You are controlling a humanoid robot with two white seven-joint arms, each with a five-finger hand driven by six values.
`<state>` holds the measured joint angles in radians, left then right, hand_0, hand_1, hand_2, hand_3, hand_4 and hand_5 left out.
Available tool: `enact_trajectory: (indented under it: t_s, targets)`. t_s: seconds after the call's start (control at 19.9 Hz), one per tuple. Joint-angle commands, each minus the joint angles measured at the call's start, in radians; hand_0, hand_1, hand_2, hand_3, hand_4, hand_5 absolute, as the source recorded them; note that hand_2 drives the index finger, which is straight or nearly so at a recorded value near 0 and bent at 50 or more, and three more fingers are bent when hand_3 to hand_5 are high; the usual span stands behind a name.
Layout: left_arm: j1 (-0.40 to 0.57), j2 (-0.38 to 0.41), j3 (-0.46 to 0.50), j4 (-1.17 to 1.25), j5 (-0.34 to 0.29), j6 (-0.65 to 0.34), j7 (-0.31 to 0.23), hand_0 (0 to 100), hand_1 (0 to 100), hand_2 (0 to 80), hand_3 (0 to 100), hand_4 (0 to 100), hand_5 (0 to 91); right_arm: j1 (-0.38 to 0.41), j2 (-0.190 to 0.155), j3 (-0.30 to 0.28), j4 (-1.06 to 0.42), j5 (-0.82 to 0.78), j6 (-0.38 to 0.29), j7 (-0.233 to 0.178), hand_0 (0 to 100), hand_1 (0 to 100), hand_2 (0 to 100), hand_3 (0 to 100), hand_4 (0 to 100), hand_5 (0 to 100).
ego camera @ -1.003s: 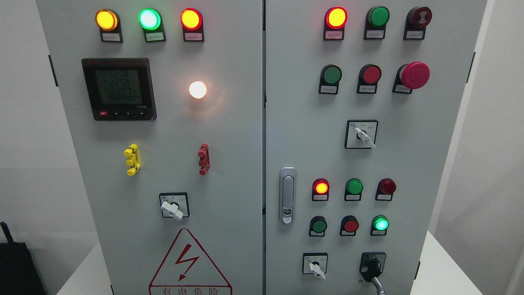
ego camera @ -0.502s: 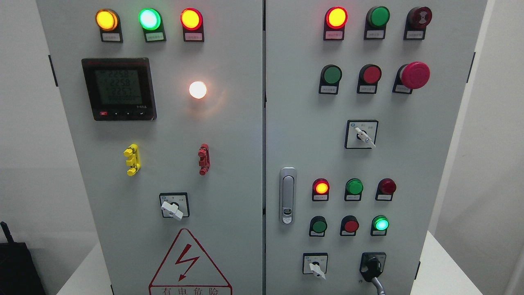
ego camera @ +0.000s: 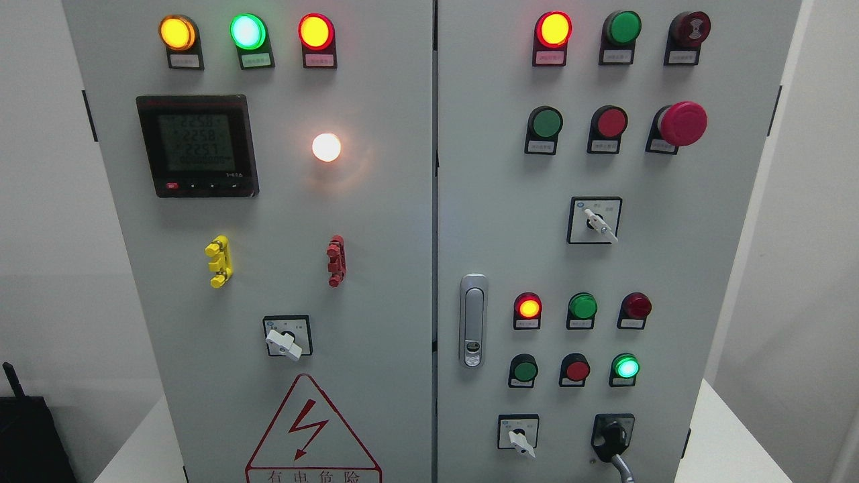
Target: Trip black knob to open circuit
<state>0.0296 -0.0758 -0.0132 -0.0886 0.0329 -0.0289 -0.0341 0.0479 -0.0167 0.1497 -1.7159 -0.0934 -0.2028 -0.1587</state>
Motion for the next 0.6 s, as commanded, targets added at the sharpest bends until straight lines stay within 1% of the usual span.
enact_trajectory:
  t_s: [0.0, 0.55]
  targets:
    - [0.000, -0.001, 0.001, 0.001, 0.002, 0.001, 0.000, 12, 39, 0.0, 0, 0, 0.0, -0.007, -0.002, 0.002, -0.031, 0.006, -0.029, 0.025, 100, 100, 0, 100, 100, 89]
    - [0.000, -0.001, 0.001, 0.001, 0.002, 0.000, 0.000, 12, 39, 0.0, 0, 0, 0.0, -0.002, -0.006, -0.016, -0.002, 0.000, -0.032, 0.027, 100, 100, 0, 100, 100, 89]
